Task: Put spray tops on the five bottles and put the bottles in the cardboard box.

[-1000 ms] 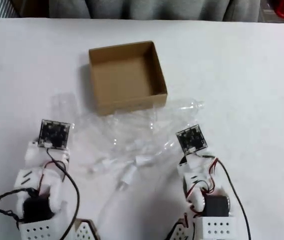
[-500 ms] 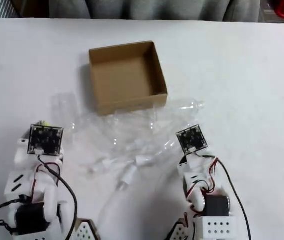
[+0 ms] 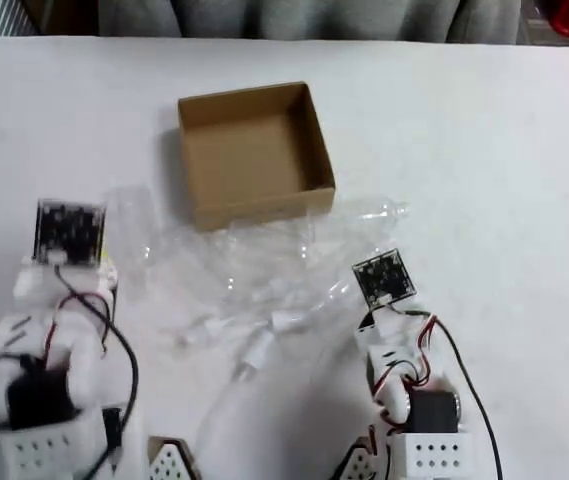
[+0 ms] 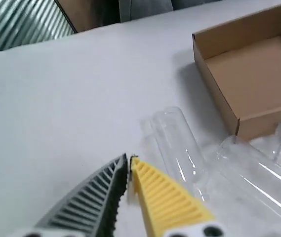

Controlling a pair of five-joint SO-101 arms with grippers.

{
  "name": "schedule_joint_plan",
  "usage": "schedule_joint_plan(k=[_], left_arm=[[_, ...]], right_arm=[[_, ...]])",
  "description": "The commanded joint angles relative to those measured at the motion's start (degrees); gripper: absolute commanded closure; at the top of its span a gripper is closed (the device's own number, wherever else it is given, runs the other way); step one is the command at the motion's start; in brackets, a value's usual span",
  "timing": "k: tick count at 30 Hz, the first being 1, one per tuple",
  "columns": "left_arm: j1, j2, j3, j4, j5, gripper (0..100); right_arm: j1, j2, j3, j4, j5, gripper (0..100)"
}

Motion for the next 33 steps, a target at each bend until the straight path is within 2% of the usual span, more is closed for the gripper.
schedule_joint_plan(k=[1, 3, 8, 12, 18, 23, 28, 33], left_arm=[[-0.22, 10.86, -4.92, -4.13, 0.88, 98], [-0.22, 14.55, -4.57, -5.45, 1.41, 98], [-0.48, 23.08, 0.88, -12.04, 9.05, 98], [-5.23, 25.98, 2.64, -16.62, 9.49, 98], [-5.49, 26.33, 3.34, -17.05, 9.58, 97], [-5.49, 26.42, 3.52, -17.05, 9.76, 86], [-5.49, 26.42, 6.07, -21.8, 9.76, 84], [-5.49, 26.42, 6.42, -22.42, 9.76, 84]], right_arm=[[0.48, -0.48, 0.53, 0.4, 0.7, 98.2], [0.48, -0.48, 0.53, 0.48, 0.7, 98.2], [0.48, -0.48, 0.53, 0.48, 0.7, 98.2], [0.57, -0.48, 0.53, 0.57, 0.7, 98.2], [0.57, -0.48, 0.53, 1.27, 0.7, 98.2], [0.66, -0.57, 0.53, 0.84, 0.7, 98.2], [6.11, -0.57, 0.35, -2.33, 0.97, 98.1], [9.89, -0.57, -0.7, -3.65, 10.11, 98.2]])
